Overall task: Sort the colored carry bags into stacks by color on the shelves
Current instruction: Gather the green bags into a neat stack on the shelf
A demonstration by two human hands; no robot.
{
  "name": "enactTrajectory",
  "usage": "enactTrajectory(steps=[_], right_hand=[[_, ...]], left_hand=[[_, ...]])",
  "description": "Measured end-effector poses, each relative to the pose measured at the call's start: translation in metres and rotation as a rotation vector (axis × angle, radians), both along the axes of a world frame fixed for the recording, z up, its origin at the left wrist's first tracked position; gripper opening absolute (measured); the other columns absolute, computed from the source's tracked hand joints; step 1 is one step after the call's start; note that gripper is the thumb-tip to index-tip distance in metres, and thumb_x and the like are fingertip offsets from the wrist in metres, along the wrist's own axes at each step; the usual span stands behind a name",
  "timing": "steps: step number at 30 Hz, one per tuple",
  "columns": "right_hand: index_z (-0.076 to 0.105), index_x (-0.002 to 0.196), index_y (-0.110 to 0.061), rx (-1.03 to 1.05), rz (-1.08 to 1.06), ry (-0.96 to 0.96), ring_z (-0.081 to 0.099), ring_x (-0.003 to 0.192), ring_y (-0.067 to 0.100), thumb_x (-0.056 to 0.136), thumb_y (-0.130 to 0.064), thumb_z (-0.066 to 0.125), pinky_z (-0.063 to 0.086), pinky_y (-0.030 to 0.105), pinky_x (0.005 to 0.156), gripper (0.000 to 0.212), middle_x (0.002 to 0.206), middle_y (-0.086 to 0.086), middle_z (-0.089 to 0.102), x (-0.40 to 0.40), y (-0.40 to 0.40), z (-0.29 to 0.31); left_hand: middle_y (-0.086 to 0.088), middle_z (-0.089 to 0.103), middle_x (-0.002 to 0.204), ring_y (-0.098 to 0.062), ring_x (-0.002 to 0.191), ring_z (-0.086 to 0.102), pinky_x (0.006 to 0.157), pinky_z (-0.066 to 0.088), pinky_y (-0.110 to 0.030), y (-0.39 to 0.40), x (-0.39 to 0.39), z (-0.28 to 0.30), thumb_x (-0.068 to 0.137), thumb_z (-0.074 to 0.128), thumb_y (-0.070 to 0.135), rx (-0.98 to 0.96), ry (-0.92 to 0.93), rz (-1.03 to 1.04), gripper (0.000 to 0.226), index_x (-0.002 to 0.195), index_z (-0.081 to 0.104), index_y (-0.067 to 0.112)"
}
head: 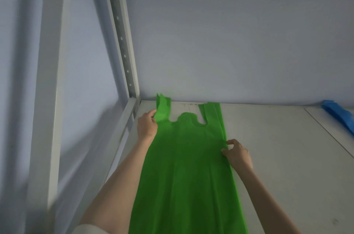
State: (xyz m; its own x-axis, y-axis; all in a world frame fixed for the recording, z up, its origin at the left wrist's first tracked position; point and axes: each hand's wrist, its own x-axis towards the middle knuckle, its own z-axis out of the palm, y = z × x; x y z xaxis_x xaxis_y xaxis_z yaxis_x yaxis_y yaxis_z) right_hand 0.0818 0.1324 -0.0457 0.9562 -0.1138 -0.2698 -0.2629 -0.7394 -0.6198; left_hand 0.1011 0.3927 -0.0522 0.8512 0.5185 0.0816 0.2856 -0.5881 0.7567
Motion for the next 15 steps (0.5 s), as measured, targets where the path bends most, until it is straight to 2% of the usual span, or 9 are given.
enactTrajectory(steps=[3,4,7,11,13,15], right_hand=[[0.044,0.134,-0.012,0.005,0.028,0.0,0.051,0.074,0.019,0.092,-0.021,0.052,0.041,0.025,0.066,0.043,0.121,0.017,0.06,0.0,-0.002,-0.002],[0.044,0.135,-0.012,0.012,0.036,0.002,0.054,0.075,0.02,0.092,-0.019,0.051,0.043,0.025,0.067,0.044,0.122,0.017,0.06,0.0,-0.002,-0.001],[0.043,0.135,-0.008,0.02,0.036,-0.006,0.058,0.105,0.028,0.092,-0.014,0.051,0.046,0.031,0.084,0.045,0.127,0.018,0.056,-0.002,-0.004,0.0],[0.045,0.133,-0.006,0.019,0.018,-0.013,0.059,0.101,0.028,0.092,-0.013,0.051,0.045,0.03,0.08,0.042,0.129,0.017,0.055,-0.004,-0.003,0.002],[0.045,0.133,-0.005,0.004,0.008,-0.02,0.056,0.111,0.03,0.092,-0.014,0.05,0.045,0.034,0.089,0.043,0.132,0.016,0.053,-0.003,0.002,0.004],[0.044,0.133,-0.002,-0.006,0.005,-0.021,0.052,0.117,0.03,0.092,-0.013,0.051,0.045,0.034,0.091,0.043,0.132,0.017,0.052,0.0,0.006,0.006]], left_hand=[[-0.022,0.03,0.147,-0.037,0.135,0.03,0.107,0.038,-0.043,0.003,-0.003,0.002,0.101,0.034,0.022,0.177,0.419,0.004,0.049,0.148,0.023,0.017],[-0.023,0.026,0.148,-0.038,0.136,0.026,0.109,0.035,-0.044,0.004,-0.006,0.006,0.101,0.031,0.029,0.218,0.487,0.001,0.052,0.15,0.018,0.017],[-0.023,0.018,0.151,-0.037,0.139,0.023,0.112,0.029,-0.045,0.0,-0.019,0.01,0.1,0.033,0.034,0.172,0.529,-0.002,0.058,0.15,0.013,0.011],[-0.019,0.023,0.148,-0.034,0.133,0.031,0.106,0.036,-0.04,-0.01,-0.036,0.011,0.097,0.044,0.021,0.082,0.576,0.029,0.05,0.141,0.028,0.004],[-0.018,0.025,0.146,-0.033,0.131,0.033,0.103,0.039,-0.039,-0.011,-0.04,0.011,0.096,0.045,0.013,0.039,0.565,0.068,0.048,0.14,0.028,0.004],[-0.017,0.029,0.144,-0.032,0.128,0.038,0.097,0.043,-0.037,-0.009,-0.044,0.009,0.094,0.046,0.009,0.009,0.572,0.108,0.049,0.139,0.029,0.004]])
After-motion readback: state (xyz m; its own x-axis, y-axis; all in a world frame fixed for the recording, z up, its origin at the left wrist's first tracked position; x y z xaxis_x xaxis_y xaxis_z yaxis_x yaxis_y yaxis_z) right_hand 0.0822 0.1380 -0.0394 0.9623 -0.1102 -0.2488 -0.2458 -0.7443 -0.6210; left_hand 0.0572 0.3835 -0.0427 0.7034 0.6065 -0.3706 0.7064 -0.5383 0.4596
